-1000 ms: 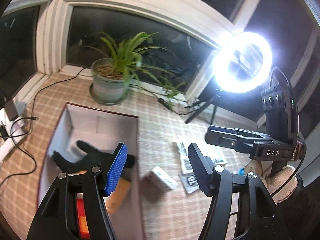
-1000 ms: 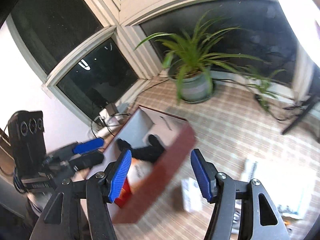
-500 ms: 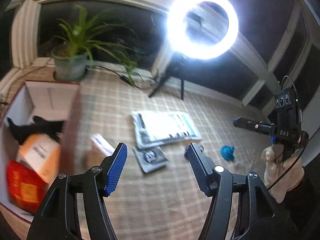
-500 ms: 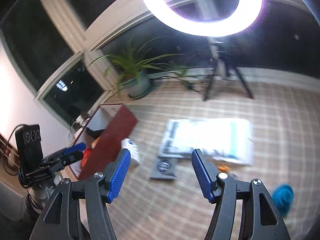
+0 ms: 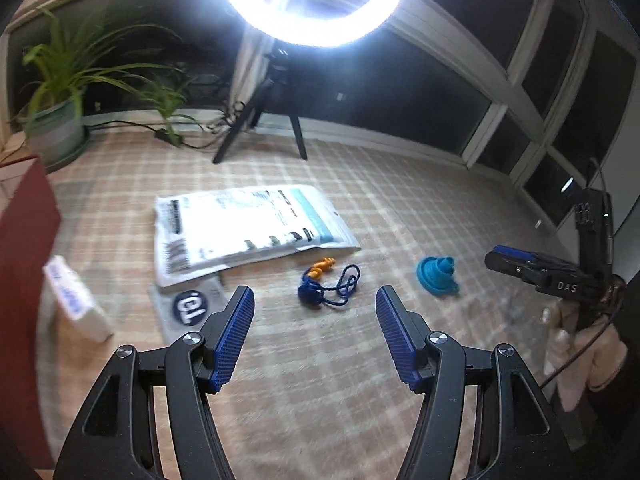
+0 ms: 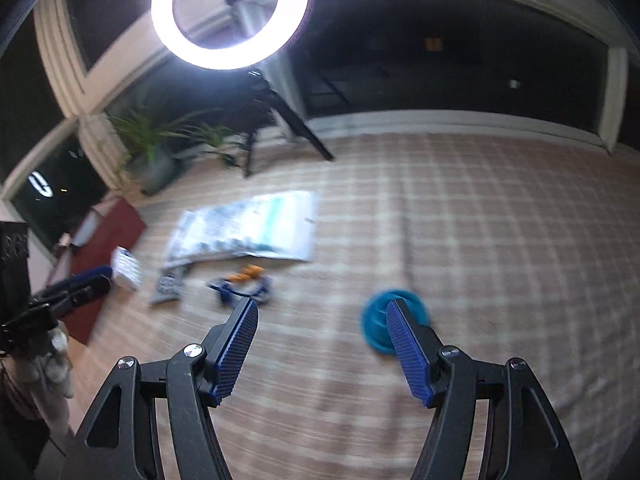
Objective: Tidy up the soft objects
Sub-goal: 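Close the left tool on the blue earplug cord while the right tool grips the blue funnel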
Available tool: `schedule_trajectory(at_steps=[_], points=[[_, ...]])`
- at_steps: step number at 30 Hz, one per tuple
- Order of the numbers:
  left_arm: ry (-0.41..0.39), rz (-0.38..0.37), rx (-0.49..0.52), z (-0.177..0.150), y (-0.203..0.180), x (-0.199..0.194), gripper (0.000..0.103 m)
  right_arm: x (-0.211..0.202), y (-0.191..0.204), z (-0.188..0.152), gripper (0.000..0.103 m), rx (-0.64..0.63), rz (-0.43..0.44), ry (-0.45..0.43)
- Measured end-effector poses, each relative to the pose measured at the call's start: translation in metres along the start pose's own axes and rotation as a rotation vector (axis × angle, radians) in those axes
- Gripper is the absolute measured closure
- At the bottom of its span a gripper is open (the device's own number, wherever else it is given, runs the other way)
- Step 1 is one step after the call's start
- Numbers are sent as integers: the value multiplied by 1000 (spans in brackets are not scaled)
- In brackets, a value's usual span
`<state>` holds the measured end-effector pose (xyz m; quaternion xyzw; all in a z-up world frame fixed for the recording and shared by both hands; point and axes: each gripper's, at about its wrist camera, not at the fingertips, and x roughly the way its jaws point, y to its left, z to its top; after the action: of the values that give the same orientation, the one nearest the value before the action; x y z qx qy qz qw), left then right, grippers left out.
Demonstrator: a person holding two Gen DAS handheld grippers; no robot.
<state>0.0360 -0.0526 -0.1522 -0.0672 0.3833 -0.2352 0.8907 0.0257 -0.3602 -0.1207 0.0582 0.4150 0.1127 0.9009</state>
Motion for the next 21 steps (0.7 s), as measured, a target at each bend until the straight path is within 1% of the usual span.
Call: schedule_trajectory(at_steps=[2,6,9,10,11,12,15,21], points=[[17,3,17,-5,-7,17,40,4,-12,-7,40,-5,-39,-3],[53,21,31,-12,-14,42,40,18,-25,-18,40,-9,-76,16],[59,25,28,-12,-15,53,40,34,-29,-21,39,-30,-110,36],[58,30,29,-12,-15,56,40,38,-30,-21,37,-36,-112,40],[59,35,29,-11,-14,59,40,43,-32,-21,34,-46,-115,46],[58,35,26,-10,-14,61,40,48,-33,-21,33,-56,-126,51],[65,46,30,-7,-14,72,40,61,-35,-17,33,-84,-162,47],[80,84,85,-7,-18,96,40,73,-38,-10,33,-116,-169,40]])
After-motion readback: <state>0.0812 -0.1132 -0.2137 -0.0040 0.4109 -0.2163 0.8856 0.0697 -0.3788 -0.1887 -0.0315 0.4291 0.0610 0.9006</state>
